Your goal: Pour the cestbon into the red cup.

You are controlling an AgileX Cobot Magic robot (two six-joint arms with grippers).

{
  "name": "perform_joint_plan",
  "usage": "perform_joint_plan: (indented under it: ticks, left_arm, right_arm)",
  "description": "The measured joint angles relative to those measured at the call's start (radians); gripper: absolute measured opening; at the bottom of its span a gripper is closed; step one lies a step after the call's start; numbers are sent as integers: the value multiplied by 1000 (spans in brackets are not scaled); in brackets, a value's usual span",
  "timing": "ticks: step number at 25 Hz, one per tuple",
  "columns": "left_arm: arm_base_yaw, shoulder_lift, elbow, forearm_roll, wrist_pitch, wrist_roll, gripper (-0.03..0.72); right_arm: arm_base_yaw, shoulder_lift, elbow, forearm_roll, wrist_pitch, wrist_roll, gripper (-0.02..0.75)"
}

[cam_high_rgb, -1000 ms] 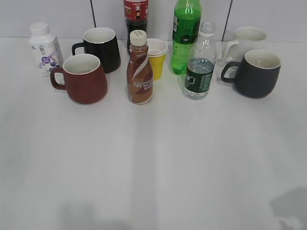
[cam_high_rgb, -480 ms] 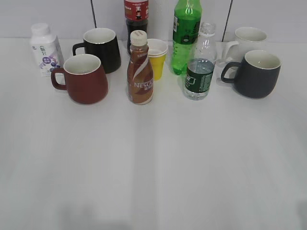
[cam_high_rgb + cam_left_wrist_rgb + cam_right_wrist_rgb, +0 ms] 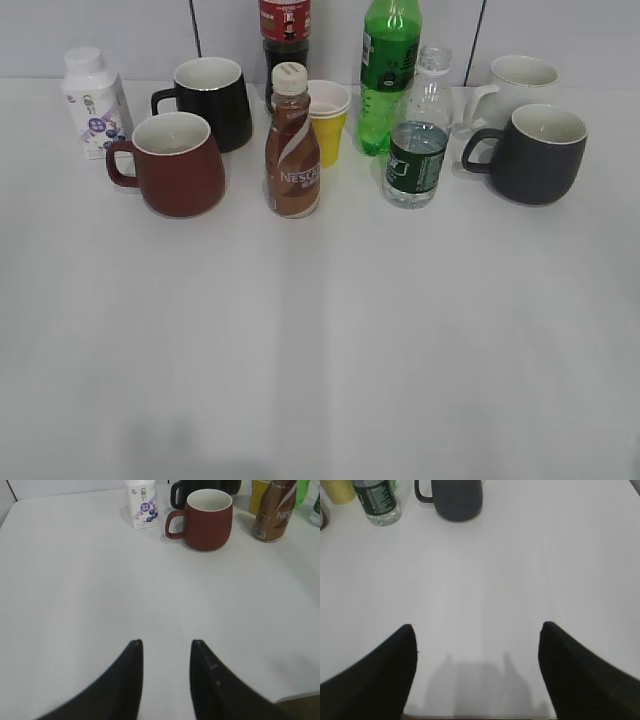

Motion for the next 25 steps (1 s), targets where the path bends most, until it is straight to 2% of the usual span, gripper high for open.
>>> perform_joint_plan:
  ticks: [18,25]
  left_arm:
    - [0,0,0,0,0,0,246]
    - [0,0,0,0,0,0,246]
  right_arm:
    - [0,0,0,1,0,-8,567]
    - [0,0,0,-68,0,-34,567]
